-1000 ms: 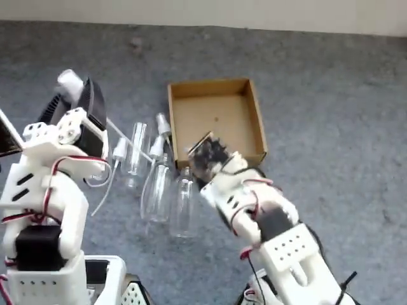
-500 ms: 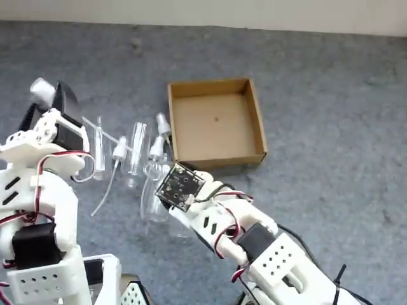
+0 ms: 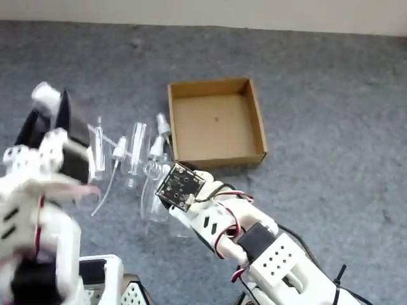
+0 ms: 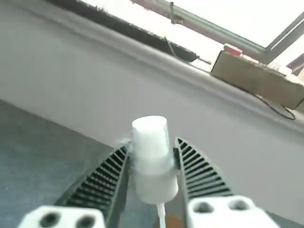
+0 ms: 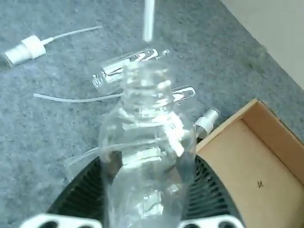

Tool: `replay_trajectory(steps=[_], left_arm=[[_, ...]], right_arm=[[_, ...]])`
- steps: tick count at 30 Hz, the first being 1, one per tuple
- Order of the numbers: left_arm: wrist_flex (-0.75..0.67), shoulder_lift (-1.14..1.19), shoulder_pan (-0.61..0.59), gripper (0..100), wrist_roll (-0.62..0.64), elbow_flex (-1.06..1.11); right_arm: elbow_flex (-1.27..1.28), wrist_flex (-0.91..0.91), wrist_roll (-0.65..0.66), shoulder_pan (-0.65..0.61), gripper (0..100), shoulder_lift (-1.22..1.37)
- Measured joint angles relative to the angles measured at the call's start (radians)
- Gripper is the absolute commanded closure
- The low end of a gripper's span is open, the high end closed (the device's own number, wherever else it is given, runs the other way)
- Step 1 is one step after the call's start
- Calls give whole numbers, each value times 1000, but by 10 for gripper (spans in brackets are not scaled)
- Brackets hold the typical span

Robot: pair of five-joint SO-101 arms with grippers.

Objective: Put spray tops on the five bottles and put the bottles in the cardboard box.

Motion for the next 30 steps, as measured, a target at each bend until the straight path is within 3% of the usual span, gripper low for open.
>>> replay_trajectory(steps=[5, 20, 30], left_arm=[[49, -137, 54, 997, -54, 3], [-63, -26, 68, 997, -68, 89], [-61, -26, 215, 996, -68, 150]], right_arm=[[0, 0, 0, 0, 995, 0], [0, 6, 0, 0, 995, 0], [0, 6, 0, 0, 995, 0]])
